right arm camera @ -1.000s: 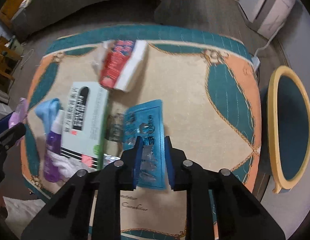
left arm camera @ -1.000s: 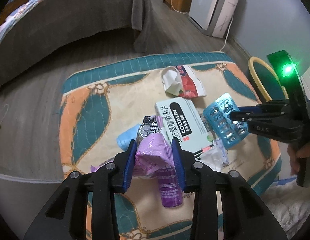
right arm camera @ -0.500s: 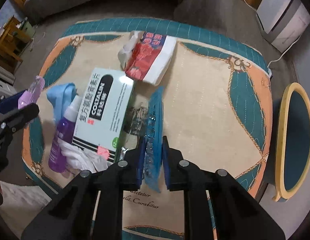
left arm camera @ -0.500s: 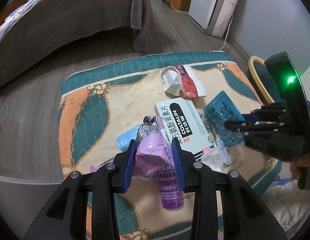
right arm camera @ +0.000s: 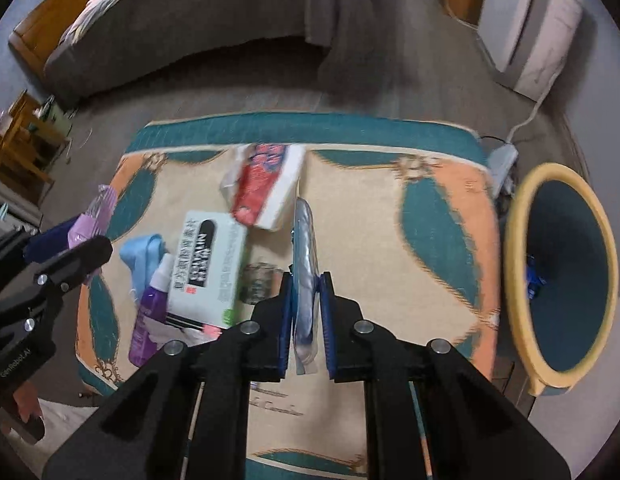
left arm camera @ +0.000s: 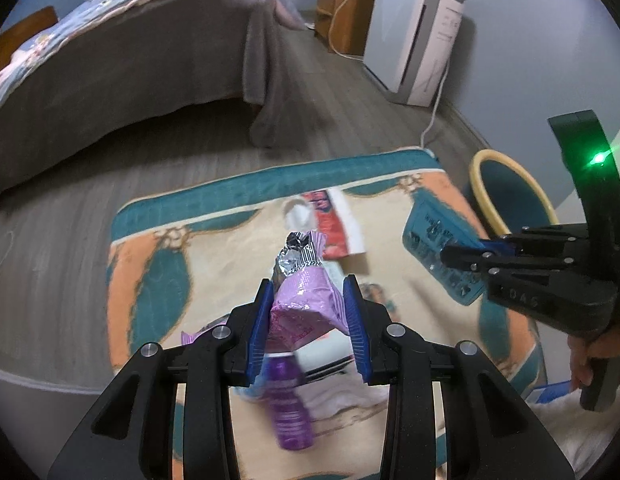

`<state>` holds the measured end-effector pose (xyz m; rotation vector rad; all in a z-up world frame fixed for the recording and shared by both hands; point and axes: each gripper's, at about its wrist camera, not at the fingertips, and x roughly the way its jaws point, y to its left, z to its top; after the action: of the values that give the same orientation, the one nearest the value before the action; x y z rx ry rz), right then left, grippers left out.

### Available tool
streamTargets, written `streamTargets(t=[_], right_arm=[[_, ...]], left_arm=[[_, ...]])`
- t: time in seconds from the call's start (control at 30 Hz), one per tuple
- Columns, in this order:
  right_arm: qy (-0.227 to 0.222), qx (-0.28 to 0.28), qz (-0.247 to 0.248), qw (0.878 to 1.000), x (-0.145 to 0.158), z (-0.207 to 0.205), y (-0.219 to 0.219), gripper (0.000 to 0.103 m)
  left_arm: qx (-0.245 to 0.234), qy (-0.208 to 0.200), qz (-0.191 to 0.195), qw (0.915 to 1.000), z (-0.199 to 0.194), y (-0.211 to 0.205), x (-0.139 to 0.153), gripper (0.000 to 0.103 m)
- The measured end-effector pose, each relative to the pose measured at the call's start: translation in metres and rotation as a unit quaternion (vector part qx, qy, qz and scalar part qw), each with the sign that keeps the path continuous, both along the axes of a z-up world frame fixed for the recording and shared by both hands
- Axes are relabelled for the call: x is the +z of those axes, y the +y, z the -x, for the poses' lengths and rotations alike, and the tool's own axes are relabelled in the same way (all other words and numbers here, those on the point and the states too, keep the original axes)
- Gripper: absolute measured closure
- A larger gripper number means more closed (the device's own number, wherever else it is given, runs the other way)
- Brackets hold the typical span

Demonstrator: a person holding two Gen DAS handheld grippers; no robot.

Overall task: Collect trash
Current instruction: 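Carry the pink wrapper and blister pack with both grippers over the bin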

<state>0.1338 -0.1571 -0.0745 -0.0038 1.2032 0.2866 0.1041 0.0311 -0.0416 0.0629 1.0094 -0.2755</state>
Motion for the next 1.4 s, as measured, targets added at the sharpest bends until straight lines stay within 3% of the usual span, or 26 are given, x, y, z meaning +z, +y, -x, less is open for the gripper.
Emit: streamTargets(t=[0.37,0.93,1.23,1.4], right_arm=[[-0.011,-0.051,0.008,0.999,0.009,0.009,-0.073,0.09],[-0.016,-0.126,0.005,0.992,0.013,0.017,-0.176,0.09],[-0.048,-0.16,0.018,0.986,0.041,0.014,-0.231,0.09],[-0.037,-0.197,0.011,0.98,0.033,0.012,-0.26,0.09]], left_arm=[[-0.048,-0.013,0.001,0.9987,-0.003,-0.071,0.008,0.066],[-0.112,-0.004,-0.015,0.9936,-0.006,-0.158,-0.009,0.066],[-0.165,-0.013,-0.026,0.9859,0.008,-0.19,-0.017,0.066],[-0.2,-0.024,-0.044,0.9785,0.025,-0.212,-0.022,0.066]])
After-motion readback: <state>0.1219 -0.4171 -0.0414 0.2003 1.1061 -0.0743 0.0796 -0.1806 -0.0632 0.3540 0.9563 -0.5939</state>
